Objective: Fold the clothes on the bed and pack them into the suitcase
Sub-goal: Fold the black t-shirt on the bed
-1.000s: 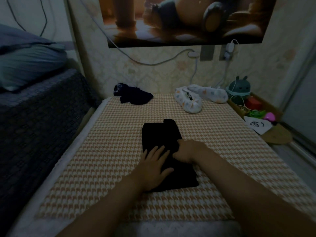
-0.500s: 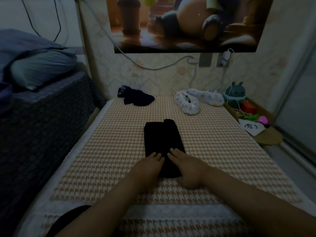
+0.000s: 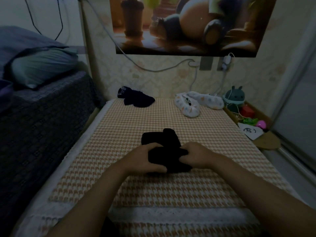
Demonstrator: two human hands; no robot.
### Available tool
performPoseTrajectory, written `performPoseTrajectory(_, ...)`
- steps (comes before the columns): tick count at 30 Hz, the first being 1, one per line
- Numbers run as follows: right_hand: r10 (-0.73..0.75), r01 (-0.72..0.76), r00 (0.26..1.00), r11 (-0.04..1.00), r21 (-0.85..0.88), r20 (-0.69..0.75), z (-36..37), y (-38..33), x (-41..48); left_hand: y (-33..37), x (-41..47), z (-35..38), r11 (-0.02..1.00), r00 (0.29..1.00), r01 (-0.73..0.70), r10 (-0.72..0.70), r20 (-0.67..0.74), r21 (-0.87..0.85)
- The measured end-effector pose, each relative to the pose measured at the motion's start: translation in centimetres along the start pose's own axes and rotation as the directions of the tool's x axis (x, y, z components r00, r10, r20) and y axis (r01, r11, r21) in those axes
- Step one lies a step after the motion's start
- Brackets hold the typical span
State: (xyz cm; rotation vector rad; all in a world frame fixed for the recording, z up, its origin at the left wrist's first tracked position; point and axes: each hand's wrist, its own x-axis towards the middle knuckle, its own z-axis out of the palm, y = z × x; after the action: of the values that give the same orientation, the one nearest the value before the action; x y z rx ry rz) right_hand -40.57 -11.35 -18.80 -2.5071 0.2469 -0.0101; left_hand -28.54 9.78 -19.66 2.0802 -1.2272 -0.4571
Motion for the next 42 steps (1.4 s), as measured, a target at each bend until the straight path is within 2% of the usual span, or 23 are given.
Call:
performPoseTrajectory(2,0.030,-0.025,0.999,0.993,0.116,-0.042,-0.2,0.3,0.3,-1.0,0.6,0.1,1.000,0.991,0.004,-0.008,-0.130,-0.029)
performPoseTrajectory(4,0.081,-0.045,0.981,0.978,0.203,-0.176,0.2,0.8,1.4,-1.6,1.5,0.4,0.996,0.948,0.060,-0.077,-0.310,-0.066)
performPoseTrajectory(7,0.149,-0.108,0.942,0.983,0.150,-0.301,1.3,1.1,3.4,-2.2,2.5,1.5,0.982,0.856,0.184,-0.179,-0.485,-0.037)
performPoseTrajectory(8,0.162,-0.130,0.940,0.984,0.122,-0.302,1.7,1.1,3.9,-2.1,2.8,1.8,0.983,0.831,0.172,-0.112,-0.544,0.060)
performPoseTrajectory(9,0.181,-0.159,0.936,0.982,0.097,-0.300,2.2,1.3,4.5,-1.9,3.1,2.0,0.970,0.815,0.123,0.021,-0.579,0.209)
performPoseTrajectory(11,0.220,-0.212,0.918,0.975,0.059,-0.331,2.9,1.5,5.3,-1.2,3.8,2.3,0.868,0.798,-0.042,0.327,-0.506,0.494)
performPoseTrajectory(12,0.241,-0.238,0.906,0.970,0.053,-0.349,3.2,1.7,5.8,-1.0,4.1,2.7,0.820,0.829,-0.121,0.394,-0.397,0.560)
performPoseTrajectory(13,0.260,-0.266,0.895,0.963,0.034,-0.362,3.5,1.9,6.2,-1.0,4.2,3.3,0.806,0.890,-0.152,0.363,-0.276,0.572)
performPoseTrajectory(15,0.311,-0.337,0.876,0.942,-0.005,-0.370,4.1,2.3,6.7,-1.8,4.1,4.7,0.828,0.991,-0.071,0.121,-0.053,0.556)
performPoseTrajectory(16,0.330,-0.371,0.859,0.928,-0.031,-0.391,4.3,2.4,6.8,-2.5,4.2,5.2,0.818,0.999,-0.035,0.035,0.011,0.574)
performPoseTrajectory(17,0.301,-0.372,0.849,0.924,-0.085,-0.435,4.5,2.6,6.8,-3.2,4.4,5.5,0.803,0.999,-0.031,0.013,0.036,0.595)
performPoseTrajectory(18,0.189,-0.306,0.851,0.936,-0.171,-0.490,4.5,2.7,6.8,-3.6,4.6,5.5,0.798,0.999,-0.041,0.024,0.037,0.602)
performPoseTrajectory(19,0.010,-0.176,0.855,0.946,-0.273,-0.518,4.3,2.7,6.9,-3.9,4.9,5.4,0.802,0.998,-0.056,0.044,0.035,0.595)
performPoseTrajectory(21,-0.344,0.140,0.826,0.892,-0.430,-0.446,4.1,3.1,7.0,-3.9,5.3,4.9,0.829,0.996,-0.085,0.071,0.047,0.553)
performPoseTrajectory(22,-0.433,0.256,0.824,0.859,-0.443,-0.364,4.1,3.3,6.8,-3.9,5.4,4.6,0.849,0.996,-0.092,0.074,0.055,0.521)
performPoseTrajectory(23,-0.423,0.308,0.865,0.871,-0.382,-0.268,4.2,3.4,6.3,-3.8,5.3,4.4,0.862,0.996,-0.092,0.070,0.063,0.498)
performPoseTrajectory(24,-0.336,0.275,0.925,0.914,-0.298,-0.178,4.1,3.1,5.5,-3.8,5.3,4.2,0.863,0.996,-0.088,0.060,0.071,0.497)
performPoseTrajectory(26,-0.183,0.165,0.982,0.954,-0.250,-0.049,4.0,3.4,4.3,-3.8,5.2,3.6,0.834,0.997,-0.058,0.019,0.076,0.549)
performPoseTrajectory(29,-0.193,0.203,0.979,0.927,-0.314,0.062,4.1,4.2,3.9,-3.9,5.0,3.1,0.764,0.999,-0.019,-0.016,0.048,0.645)
performPoseTrajectory(33,-0.110,0.119,0.993,0.936,-0.332,0.044,4.4,3.4,4.7,-4.1,4.7,3.1,0.734,0.999,-0.002,0.030,-0.030,0.679)
performPoseTrajectory(36,-0.092,0.086,0.996,0.958,-0.274,-0.011,4.4,2.9,5.0,-3.7,4.6,2.1,0.830,0.993,-0.002,0.067,-0.096,0.558)
performPoseTrajectory(39,-0.087,0.071,0.995,0.949,-0.306,-0.038,3.3,2.7,5.2,-3.0,3.8,0.1,0.943,0.989,0.059,-0.012,-0.145,0.327)
performPoseTrajectory(42,-0.012,0.012,1.000,0.996,-0.090,0.006,0.4,1.4,4.6,-2.7,2.9,-1.6,0.991,0.979,0.125,-0.116,-0.169,0.045)
